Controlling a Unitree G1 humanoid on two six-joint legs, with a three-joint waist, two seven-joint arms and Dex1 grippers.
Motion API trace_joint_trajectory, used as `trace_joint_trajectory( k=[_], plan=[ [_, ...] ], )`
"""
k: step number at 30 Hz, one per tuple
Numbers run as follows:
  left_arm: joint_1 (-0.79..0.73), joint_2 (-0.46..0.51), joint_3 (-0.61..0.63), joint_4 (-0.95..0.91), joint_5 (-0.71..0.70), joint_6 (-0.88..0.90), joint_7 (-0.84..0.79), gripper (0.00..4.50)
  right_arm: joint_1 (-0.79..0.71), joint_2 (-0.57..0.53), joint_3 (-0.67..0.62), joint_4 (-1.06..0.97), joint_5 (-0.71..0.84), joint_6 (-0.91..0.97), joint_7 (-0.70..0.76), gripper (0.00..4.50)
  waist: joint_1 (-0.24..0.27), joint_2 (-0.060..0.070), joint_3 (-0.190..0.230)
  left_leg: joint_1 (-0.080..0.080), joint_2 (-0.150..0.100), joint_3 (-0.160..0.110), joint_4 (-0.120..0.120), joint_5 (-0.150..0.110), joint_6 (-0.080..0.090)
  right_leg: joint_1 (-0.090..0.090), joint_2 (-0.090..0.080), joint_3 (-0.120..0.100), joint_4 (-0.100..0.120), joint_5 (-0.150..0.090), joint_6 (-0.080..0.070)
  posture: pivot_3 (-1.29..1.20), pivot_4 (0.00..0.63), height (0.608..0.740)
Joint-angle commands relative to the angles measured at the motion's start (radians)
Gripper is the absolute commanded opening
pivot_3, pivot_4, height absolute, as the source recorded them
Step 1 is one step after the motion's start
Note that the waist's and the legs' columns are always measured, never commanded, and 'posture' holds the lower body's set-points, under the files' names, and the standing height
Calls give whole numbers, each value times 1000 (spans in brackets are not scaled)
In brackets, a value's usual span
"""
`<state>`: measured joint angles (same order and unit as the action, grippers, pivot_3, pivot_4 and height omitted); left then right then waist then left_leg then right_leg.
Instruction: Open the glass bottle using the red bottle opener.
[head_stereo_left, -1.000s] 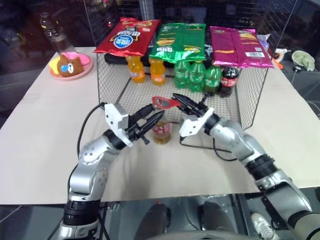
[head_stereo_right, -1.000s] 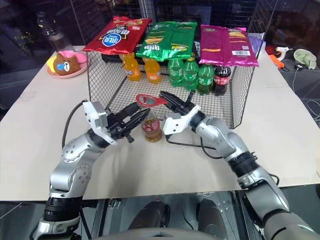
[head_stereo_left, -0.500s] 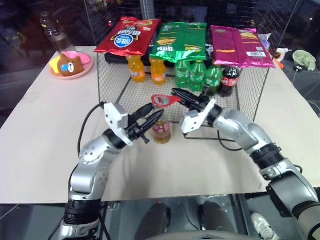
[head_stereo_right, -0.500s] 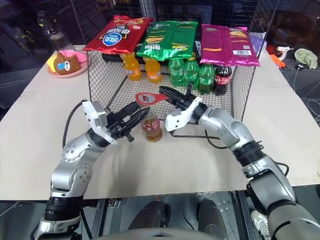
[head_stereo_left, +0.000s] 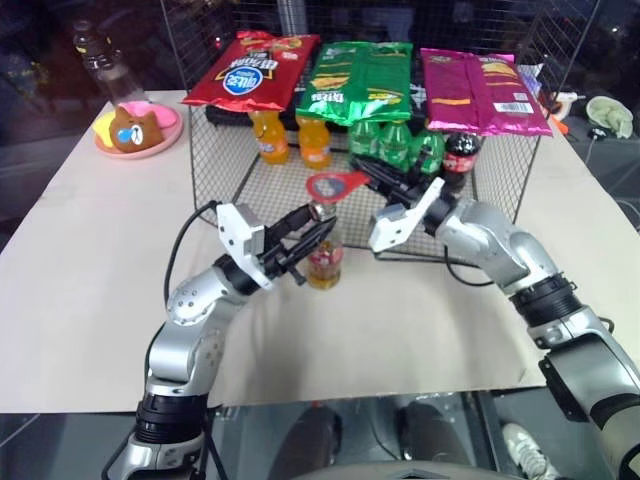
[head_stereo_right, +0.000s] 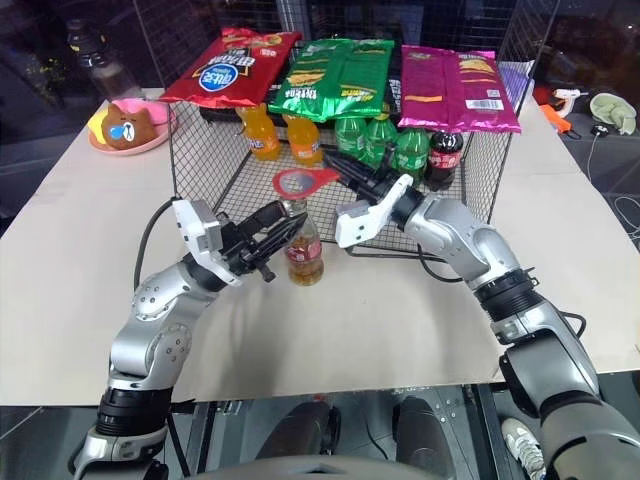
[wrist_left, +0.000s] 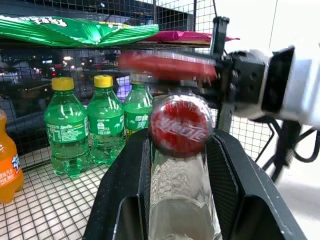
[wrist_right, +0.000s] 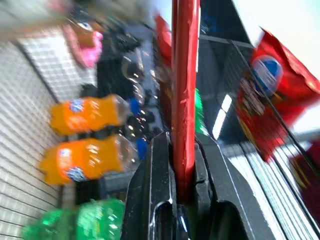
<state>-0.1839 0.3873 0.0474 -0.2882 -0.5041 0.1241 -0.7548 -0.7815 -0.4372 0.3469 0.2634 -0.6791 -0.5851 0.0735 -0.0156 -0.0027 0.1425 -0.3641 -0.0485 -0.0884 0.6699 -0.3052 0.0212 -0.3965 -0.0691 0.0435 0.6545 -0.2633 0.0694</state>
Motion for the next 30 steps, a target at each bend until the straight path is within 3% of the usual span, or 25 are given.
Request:
trace_joint_trajectory(
  k=[1, 21, 22, 28, 30],
  plan=[
    [20, -2, -16, 18, 10, 16, 0, 1086, 18, 27, -80, -43, 81, 33, -43, 0, 0, 0, 0, 0, 0, 0, 0, 0, 0, 0, 0, 0, 0, 0, 0, 0, 150, 740],
    [58, -4, 8, -35, -21, 23, 36, 1086, 104, 88, -115, -45, 194, 102, 1, 0, -2, 0, 0, 0, 1, 0, -1, 0, 0, 0, 0, 0, -1, 0, 0, 0, 150, 740],
    [58, -4, 8, -36, -21, 22, 37, 2067, 104, 89, -116, -45, 195, 103, 1, 0, -2, 0, 0, 0, 1, 0, -1, 0, 0, 0, 0, 0, -1, 0, 0, 0, 150, 740],
    [59, -4, 7, -34, -8, 16, 38, 4474, 108, 91, -118, -42, 197, 108, 3, 0, -3, -1, 3, -3, 1, 0, -1, 0, 0, -3, 0, 0, -1, 0, 0, 0, 150, 740],
    [59, -4, 7, -34, -7, 15, 37, 4474, 109, 91, -118, -42, 198, 109, 3, 0, -3, -1, 3, -5, 1, 1, -1, 0, 0, -5, 0, 0, -1, 0, 0, 0, 150, 740]
  ],
)
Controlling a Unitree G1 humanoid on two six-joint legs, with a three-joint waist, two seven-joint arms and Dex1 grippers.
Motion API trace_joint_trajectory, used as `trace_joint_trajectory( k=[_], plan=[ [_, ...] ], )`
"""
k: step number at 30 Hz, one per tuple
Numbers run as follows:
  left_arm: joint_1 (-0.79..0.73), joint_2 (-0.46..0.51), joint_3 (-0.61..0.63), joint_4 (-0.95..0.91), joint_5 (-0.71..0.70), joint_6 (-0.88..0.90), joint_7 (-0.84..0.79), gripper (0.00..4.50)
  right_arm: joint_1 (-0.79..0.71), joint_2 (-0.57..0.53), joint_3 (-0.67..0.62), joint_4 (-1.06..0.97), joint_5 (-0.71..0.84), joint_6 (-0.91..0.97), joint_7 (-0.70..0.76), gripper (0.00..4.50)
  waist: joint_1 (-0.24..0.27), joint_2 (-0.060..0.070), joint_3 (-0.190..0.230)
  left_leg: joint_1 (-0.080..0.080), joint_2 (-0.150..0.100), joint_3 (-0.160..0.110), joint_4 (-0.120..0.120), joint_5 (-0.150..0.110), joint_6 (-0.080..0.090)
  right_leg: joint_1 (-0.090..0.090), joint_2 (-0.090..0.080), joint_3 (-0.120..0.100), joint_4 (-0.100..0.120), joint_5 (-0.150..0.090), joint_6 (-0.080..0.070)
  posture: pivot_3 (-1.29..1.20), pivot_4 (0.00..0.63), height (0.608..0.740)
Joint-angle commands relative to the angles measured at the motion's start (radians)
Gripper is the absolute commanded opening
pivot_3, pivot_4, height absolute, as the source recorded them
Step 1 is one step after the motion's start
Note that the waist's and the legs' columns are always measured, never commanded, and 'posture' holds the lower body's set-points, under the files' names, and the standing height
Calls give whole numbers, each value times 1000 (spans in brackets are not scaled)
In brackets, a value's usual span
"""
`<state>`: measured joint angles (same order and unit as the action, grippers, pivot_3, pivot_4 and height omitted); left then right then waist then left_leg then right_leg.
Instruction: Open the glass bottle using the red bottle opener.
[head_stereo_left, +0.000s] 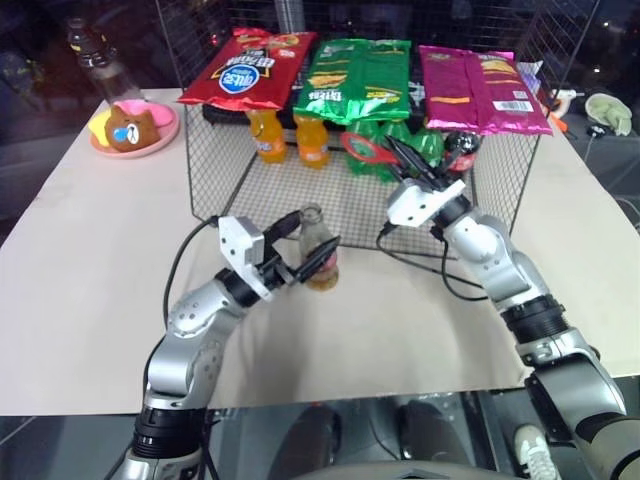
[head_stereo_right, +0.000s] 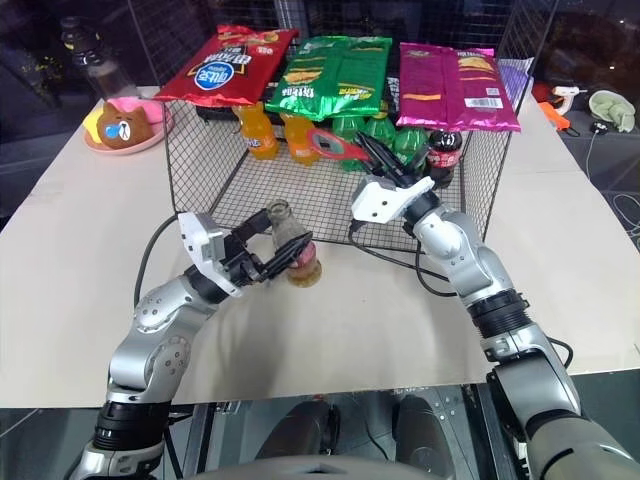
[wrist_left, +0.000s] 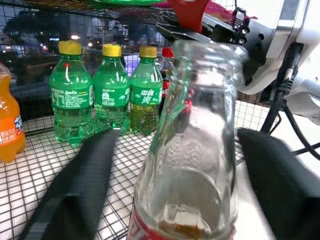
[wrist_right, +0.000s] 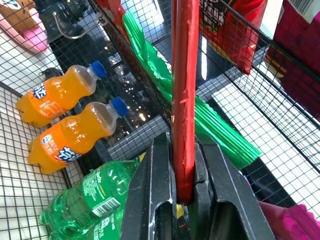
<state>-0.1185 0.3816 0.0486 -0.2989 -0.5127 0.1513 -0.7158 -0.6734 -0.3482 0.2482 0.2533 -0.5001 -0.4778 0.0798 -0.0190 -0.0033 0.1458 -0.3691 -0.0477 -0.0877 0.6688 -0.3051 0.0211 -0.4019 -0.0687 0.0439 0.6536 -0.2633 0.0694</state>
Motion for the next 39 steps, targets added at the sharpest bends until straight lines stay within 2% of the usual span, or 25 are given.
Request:
trace_joint_trajectory(
  k=[1, 6, 11, 18, 25, 30, 33, 36, 39],
  plan=[
    [-6, 2, 6, -23, 2, -13, -3, 4474, 1, 2, -20, -32, 19, 3, -4, 0, 0, 0, 0, -1, 0, 0, 0, 0, 0, -1, 0, 0, 0, 0, 0, 0, 150, 740],
    [-5, 2, 6, -25, 3, -15, -4, 4474, 3, 2, -19, -35, 20, 6, -6, 0, -2, 0, 0, -11, 0, 0, 2, 1, -1, -12, 0, 0, 3, 0, 0, 0, 150, 740],
    [5, 7, 12, -41, -8, -9, -7, 4474, 17, 0, -24, -44, 42, 7, 8, 0, -8, 0, 0, -12, 0, 0, 2, 1, -2, -13, 0, 0, 3, 0, 0, 0, 150, 740],
    [71, 50, 41, -88, -25, 3, -26, 4474, 157, -24, -51, -123, 284, 113, 234, 0, -19, 0, 0, -13, 0, 0, 1, 1, -1, -12, 0, 0, 2, 0, 0, 0, 150, 740],
    [152, 91, 74, -146, -50, 19, -41, 4474, 316, -20, -109, -419, 617, 637, 440, 0, -19, 0, 0, -12, 1, 0, 1, 1, -1, -12, -1, 1, 3, 0, 0, 0, 150, 740],
    [234, 128, 113, -178, -70, 25, -61, 4474, 373, -71, -139, -629, 892, 1059, 544, 0, -16, 0, 0, -12, 1, -1, 2, 1, -1, -12, -2, 0, 3, 0, 0, 0, 150, 740],
    [276, 142, 130, -184, -70, 21, -75, 4474, 404, -123, -140, -695, 1009, 1251, 583, 0, -14, 0, 0, -12, 1, -1, 2, 1, -1, -12, -3, 0, 3, 0, 0, 0, 150, 740],
    [302, 144, 145, -189, -73, 16, -77, 4474, 439, -165, -123, -724, 1040, 1328, 594, 0, -7, 0, 0, -12, 1, -1, 2, 1, -1, -12, -4, 0, 3, 0, 0, 0, 150, 740],
    [344, 147, 170, -196, -74, 11, -80, 4474, 465, -207, -95, -708, 1003, 1329, 593, 0, -1, 0, 0, -12, 1, -1, 2, 1, -1, -12, -3, 0, 3, 0, 0, 0, 150, 740]
  ],
)
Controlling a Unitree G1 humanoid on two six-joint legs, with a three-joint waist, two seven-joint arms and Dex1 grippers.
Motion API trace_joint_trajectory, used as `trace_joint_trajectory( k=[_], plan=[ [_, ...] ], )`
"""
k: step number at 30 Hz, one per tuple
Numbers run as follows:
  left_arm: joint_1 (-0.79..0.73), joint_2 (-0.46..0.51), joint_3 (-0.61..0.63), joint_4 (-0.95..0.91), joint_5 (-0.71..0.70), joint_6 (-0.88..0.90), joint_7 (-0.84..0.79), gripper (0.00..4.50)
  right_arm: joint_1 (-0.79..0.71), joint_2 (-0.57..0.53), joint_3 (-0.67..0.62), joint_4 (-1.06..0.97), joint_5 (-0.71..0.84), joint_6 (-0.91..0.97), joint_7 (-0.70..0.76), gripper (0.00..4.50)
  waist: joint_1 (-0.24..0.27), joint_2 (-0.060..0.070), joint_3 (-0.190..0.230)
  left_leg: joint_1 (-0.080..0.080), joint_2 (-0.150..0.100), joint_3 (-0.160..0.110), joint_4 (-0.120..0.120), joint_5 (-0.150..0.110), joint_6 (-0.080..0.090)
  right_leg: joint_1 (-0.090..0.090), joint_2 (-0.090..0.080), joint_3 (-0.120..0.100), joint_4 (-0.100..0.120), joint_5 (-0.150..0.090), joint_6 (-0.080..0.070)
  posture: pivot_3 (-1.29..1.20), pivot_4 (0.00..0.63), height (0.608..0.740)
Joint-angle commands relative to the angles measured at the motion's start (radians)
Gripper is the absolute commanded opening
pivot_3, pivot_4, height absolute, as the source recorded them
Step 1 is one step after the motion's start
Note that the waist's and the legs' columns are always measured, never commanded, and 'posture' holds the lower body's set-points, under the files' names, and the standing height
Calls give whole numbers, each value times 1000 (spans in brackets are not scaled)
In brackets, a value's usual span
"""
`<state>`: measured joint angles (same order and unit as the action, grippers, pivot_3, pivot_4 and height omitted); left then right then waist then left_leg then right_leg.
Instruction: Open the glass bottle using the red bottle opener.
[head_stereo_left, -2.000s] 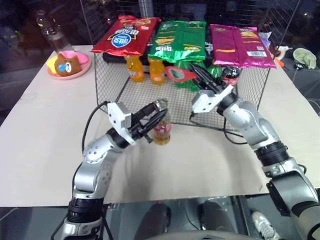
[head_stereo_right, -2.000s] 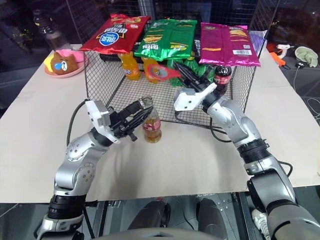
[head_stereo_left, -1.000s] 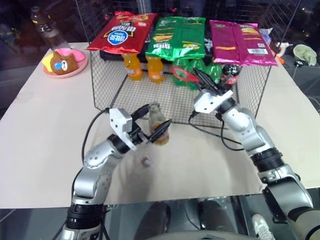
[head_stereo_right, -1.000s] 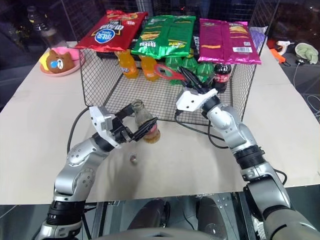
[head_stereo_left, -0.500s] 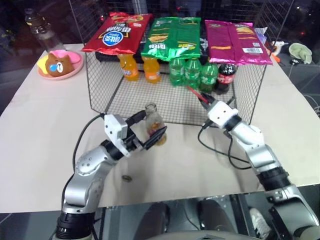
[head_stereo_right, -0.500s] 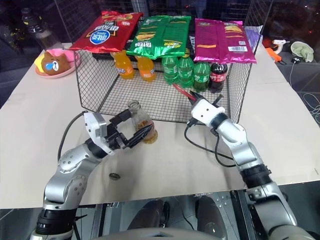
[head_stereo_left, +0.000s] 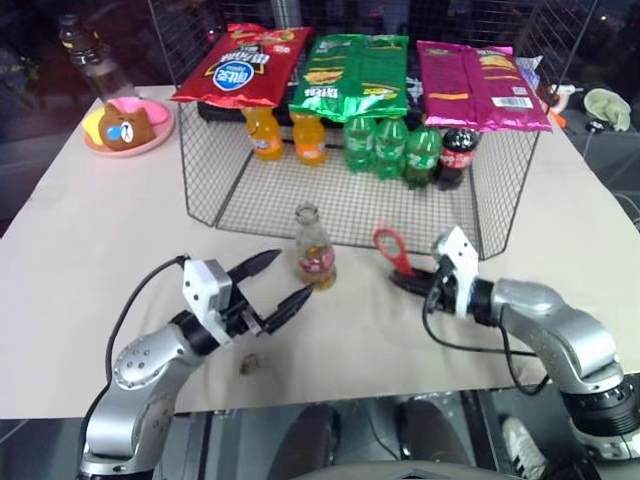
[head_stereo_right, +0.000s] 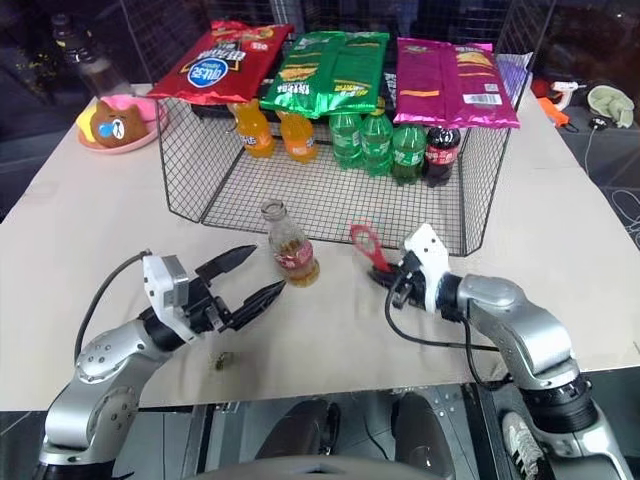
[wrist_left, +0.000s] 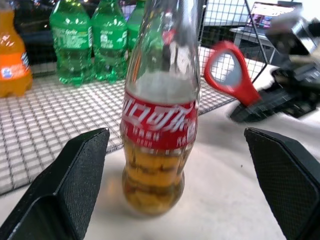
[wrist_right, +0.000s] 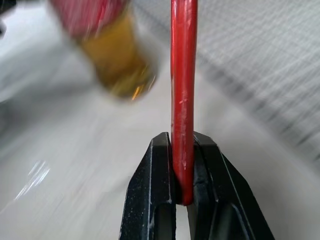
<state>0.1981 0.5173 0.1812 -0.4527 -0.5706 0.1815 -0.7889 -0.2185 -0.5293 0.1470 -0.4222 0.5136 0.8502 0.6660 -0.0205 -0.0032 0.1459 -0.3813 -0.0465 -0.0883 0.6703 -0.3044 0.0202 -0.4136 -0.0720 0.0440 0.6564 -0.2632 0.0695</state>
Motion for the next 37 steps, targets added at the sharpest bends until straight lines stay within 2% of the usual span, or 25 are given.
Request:
trace_joint_trajectory(
  k=[1, 2, 3, 4, 6, 8, 9, 11, 16, 22, 31, 37],
  plan=[
    [43, 11, 47, -45, -18, -20, -9, 4474, 16, -32, 8, -29, -12, 3, 7, 0, 2, 0, 0, 0, 0, 0, 0, 0, 0, 0, 0, 0, 0, 0, 0, 0, 150, 740],
    [58, 11, 58, -47, -22, -21, -10, 4474, 20, -33, 3, -27, -10, 3, 6, 0, 2, 0, 0, 0, 0, 0, 0, 0, 0, 0, 0, 0, 0, 0, 0, 0, 150, 740],
    [74, 10, 70, -46, -24, -23, -12, 4500, 22, -34, -4, -25, -7, 3, 3, 869, 3, 0, 0, 0, 0, 0, 0, 0, 0, 0, 0, 0, 0, 0, 0, 0, 150, 740],
    [87, 4, 83, -39, -30, -25, -7, 4500, 26, -37, -10, -23, -7, -3, 4, 1160, 4, 0, 0, 0, 0, 0, 0, 0, 0, 0, 0, 0, 0, 0, 0, 0, 150, 740],
    [101, -3, 97, -14, -25, -35, -6, 4500, 37, -48, -19, -22, -15, -21, 10, 2027, 7, 0, 0, 0, 0, 0, 0, 0, 0, 0, 0, 0, 0, 0, 0, 0, 150, 740],
    [109, -2, 102, 8, -14, -49, -15, 4500, 55, -62, -33, -27, -13, -38, 22, 3027, 11, 0, 0, 0, 0, 0, 0, 0, 0, 0, 0, -1, 0, 0, 0, 0, 150, 740],
    [111, -3, 106, 13, -17, -49, -16, 4500, 68, -65, -46, -29, -19, -59, 19, 3684, 11, 0, 0, 0, 0, 0, 0, 0, 0, 1, 1, -1, 0, 0, 0, 0, 150, 740],
    [122, 8, 110, 17, -17, -36, -20, 4500, 114, -50, -107, -24, -13, -138, 20, 4451, 14, -1, 0, 0, -1, -1, 0, 0, 0, 1, 1, -1, 0, 0, 0, 0, 150, 740],
    [151, 45, 140, 36, 11, -42, -33, 4500, 244, -92, -210, -13, -2, -258, 104, 4451, 11, -1, 0, 0, -1, -1, 0, 0, 0, 2, 1, -1, -1, 0, 0, 0, 150, 740],
    [194, 93, 215, 98, 37, -22, -28, 4500, 417, -81, -353, 81, 20, -569, 289, 4451, 7, -1, 0, 1, 0, 0, 0, 0, 0, 2, 2, -1, 0, 0, 0, 0, 150, 740],
    [224, 117, 291, 267, 105, -133, -76, 4500, 431, -98, -450, 285, 11, -791, 427, 4451, 9, -2, 0, 5, 0, 1, 0, -2, 3, 5, 2, -1, 1, 0, 0, 0, 150, 740],
    [219, 125, 280, 287, 145, -155, -74, 4500, 420, -109, -449, 342, 19, -826, 473, 4451, 10, -2, 0, 5, 1, 1, 0, -2, 3, 5, -1, 0, 1, 0, 0, 0, 150, 740]
  ],
)
